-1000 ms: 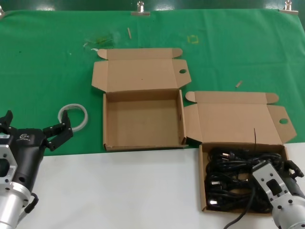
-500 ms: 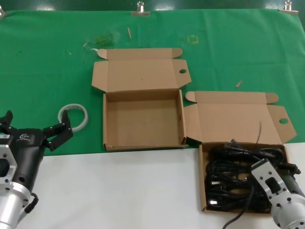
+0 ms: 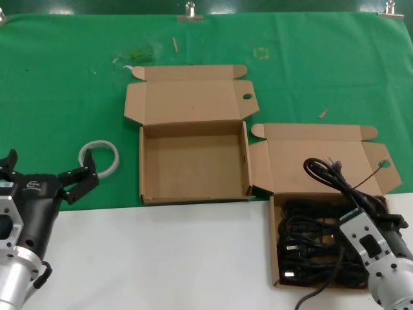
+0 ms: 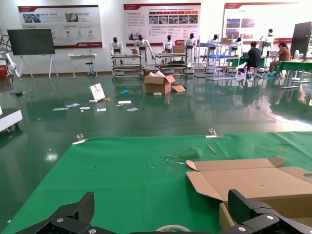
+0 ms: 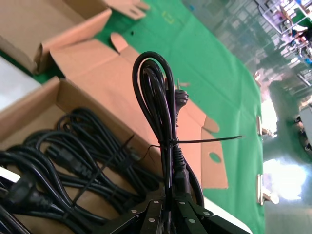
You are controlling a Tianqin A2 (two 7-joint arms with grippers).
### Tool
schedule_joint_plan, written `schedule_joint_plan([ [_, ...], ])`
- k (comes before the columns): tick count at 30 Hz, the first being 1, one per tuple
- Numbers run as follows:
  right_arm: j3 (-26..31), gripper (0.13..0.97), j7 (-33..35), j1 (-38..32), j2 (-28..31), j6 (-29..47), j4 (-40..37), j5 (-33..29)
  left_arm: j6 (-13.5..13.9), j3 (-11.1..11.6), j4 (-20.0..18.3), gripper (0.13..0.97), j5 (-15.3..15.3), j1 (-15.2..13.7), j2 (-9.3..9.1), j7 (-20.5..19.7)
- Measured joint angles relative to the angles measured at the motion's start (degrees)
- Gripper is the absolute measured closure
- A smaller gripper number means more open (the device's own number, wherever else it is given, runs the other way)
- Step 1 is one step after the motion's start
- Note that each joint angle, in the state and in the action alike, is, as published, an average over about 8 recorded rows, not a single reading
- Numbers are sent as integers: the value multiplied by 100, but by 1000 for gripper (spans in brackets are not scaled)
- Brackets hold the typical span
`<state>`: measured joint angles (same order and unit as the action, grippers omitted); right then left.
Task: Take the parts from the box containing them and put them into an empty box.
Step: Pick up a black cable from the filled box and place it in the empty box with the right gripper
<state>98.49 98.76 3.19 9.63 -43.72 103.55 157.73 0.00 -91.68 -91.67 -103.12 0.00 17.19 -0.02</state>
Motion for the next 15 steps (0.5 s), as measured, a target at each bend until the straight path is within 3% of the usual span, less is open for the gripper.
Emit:
schedule_joint_plan([
  [15,503,946,46,-98,0,-558,1057,-13,0,0,0,132,0,0,0,0],
])
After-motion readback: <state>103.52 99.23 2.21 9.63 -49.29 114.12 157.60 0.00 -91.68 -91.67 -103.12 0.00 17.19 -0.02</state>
